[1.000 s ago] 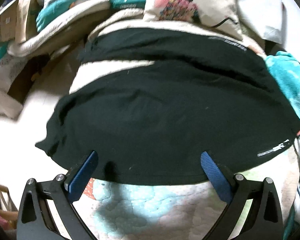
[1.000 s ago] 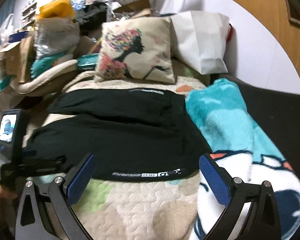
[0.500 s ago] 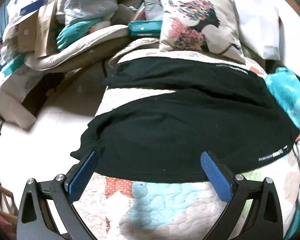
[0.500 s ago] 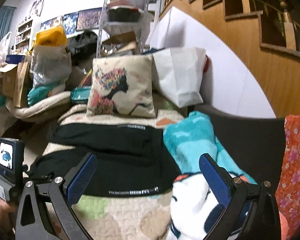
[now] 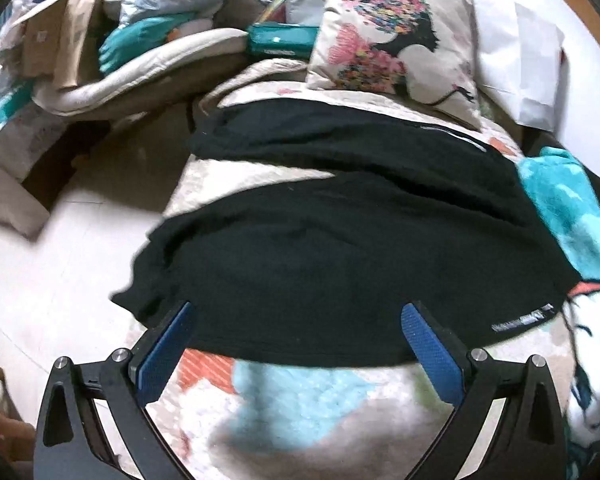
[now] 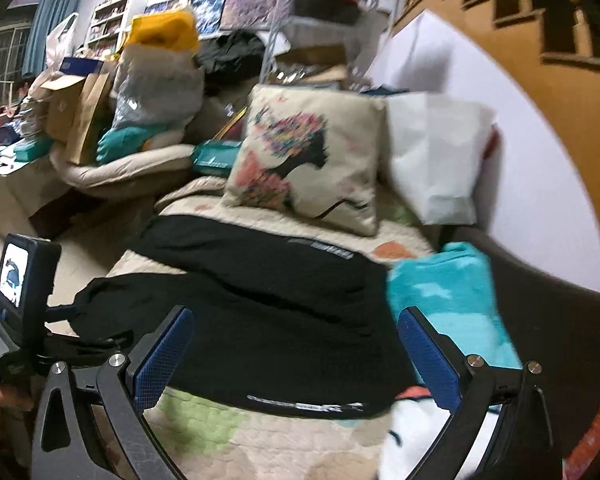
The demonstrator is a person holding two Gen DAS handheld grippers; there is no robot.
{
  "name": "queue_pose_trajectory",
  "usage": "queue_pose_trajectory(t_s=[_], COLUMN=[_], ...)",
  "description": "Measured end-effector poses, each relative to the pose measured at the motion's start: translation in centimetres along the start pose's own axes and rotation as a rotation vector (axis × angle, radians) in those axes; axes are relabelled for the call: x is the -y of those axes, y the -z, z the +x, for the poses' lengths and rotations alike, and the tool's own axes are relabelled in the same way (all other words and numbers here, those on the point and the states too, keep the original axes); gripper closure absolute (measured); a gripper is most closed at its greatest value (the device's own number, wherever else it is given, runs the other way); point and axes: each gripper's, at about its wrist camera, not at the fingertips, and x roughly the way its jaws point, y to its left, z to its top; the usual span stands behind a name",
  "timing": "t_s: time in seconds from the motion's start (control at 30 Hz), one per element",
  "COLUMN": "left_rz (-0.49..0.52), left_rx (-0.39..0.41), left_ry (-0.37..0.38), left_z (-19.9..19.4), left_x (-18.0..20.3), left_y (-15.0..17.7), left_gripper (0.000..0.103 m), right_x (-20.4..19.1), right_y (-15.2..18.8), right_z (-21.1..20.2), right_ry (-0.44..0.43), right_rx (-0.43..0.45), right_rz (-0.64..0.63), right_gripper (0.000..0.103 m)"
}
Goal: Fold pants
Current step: 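Move both grippers over the black pants toward the waistband, then grasp the waistband edge with the right gripper while the left gripper grasps the other waistband corner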
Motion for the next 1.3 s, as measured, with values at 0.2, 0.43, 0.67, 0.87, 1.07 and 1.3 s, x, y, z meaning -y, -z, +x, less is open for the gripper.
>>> queue_pose_trajectory(t_s=[0.2,0.43,0.67,0.87,1.07,1.3], left_rz=[-0.065,-0.023,-0.047,-0.073,-0.080,-0.087], left_rx=[0.006,0.041,-0.080,-0.125,-0.130,-0.157], left_ry=[-0.026,-0.044,-0.055,-0.015,-0.014,0.013], left_z=[-2.3,-1.7,7.7,15.2,20.5,24.5], left_x=[-3.6,-7.8,-11.4,-11.7,-12.0,-13.1], left_y=[-3.9,-12.4,-18.2,-21.3,-23.4,-24.4], left_gripper=[0.001,0.001,0.003,0.012,0.012,0.012], right_x=[2.8,7.4,9.5,9.8,8.6,6.4], right_y=[-3.5,-8.1,-8.8,-9.0,-9.8,-9.6], right_z=[5.7,12.5,21.9,29.8,36.0,40.8], right_ry=[-0.074,-0.063,-0.195,-0.227,-0.293,-0.378], right_rx=[-0.055,-0.106,-0.261,-0.353,-0.398,-0.447], right_rz=[-0.007,-0.079,-0.016,-0.004,0.021,-0.012], right_gripper=[0.000,0.000,0.000,0.004,0.004,0.004])
